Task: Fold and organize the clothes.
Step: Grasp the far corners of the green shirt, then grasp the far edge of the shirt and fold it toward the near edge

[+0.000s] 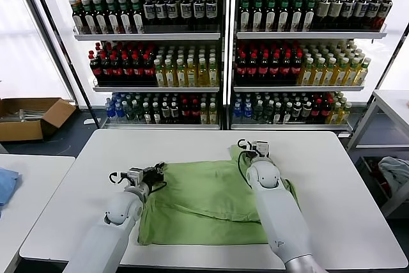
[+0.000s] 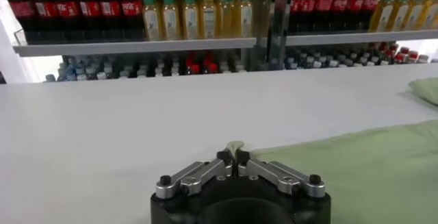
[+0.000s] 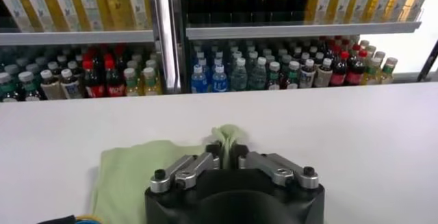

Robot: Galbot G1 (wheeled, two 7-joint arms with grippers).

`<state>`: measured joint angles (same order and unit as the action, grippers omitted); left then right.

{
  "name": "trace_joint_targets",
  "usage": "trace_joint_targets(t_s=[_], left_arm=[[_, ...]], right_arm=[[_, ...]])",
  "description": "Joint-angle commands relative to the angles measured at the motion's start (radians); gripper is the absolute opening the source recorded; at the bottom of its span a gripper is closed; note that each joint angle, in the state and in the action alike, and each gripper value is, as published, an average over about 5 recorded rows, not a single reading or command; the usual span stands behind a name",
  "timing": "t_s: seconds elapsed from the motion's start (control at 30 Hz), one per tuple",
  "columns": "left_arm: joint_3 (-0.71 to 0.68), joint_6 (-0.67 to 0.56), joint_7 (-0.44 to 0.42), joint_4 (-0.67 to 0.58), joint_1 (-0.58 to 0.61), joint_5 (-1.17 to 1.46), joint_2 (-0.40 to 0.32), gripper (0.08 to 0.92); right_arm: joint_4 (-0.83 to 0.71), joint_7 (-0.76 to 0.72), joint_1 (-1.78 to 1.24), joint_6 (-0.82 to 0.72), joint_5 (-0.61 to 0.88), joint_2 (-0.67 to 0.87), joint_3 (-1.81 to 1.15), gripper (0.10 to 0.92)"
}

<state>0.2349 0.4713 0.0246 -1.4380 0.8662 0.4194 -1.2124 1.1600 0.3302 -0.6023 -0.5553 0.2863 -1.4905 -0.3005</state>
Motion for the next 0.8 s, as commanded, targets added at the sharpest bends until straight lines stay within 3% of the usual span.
trace_joint_targets(t_s=[0.03,0.8], left_arm=[[0.000,-0.027,-0.004,-0.001,0.004,-0.007,-0.004,0.093],[0.040,-0.085,-0.007,-0.191,0.086,-0.027,0.038,0.093]], right_arm=[[0.071,0.001,-0.015,0.002,0.001,0.011,0.001,0.111],[0.510,0.028,-0.192,-0.021,0.054,0.108,-0.011,0.111]])
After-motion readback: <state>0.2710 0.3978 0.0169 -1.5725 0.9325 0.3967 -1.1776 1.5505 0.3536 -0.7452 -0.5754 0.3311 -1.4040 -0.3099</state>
